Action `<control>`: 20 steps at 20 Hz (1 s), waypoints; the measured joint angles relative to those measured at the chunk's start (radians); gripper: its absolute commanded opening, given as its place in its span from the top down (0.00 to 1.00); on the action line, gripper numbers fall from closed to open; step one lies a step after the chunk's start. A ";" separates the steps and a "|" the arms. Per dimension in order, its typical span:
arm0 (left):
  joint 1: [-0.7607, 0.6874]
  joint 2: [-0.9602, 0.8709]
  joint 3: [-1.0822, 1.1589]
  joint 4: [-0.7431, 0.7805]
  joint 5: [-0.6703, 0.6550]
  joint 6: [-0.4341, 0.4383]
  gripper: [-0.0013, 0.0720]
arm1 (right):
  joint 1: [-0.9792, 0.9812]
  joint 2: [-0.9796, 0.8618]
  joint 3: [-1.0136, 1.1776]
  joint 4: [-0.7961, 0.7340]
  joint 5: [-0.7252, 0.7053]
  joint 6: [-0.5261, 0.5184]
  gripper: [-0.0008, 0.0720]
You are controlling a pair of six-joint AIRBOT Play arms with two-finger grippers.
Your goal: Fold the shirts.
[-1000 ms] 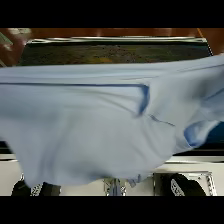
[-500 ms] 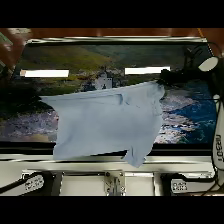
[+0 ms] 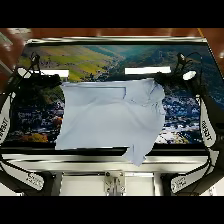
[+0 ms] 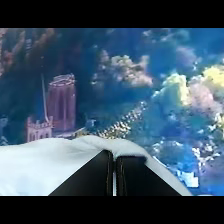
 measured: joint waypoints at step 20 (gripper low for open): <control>0.013 -0.113 0.071 0.184 -0.698 -0.101 0.44 | 0.041 -0.006 -0.001 -0.422 0.696 0.263 0.50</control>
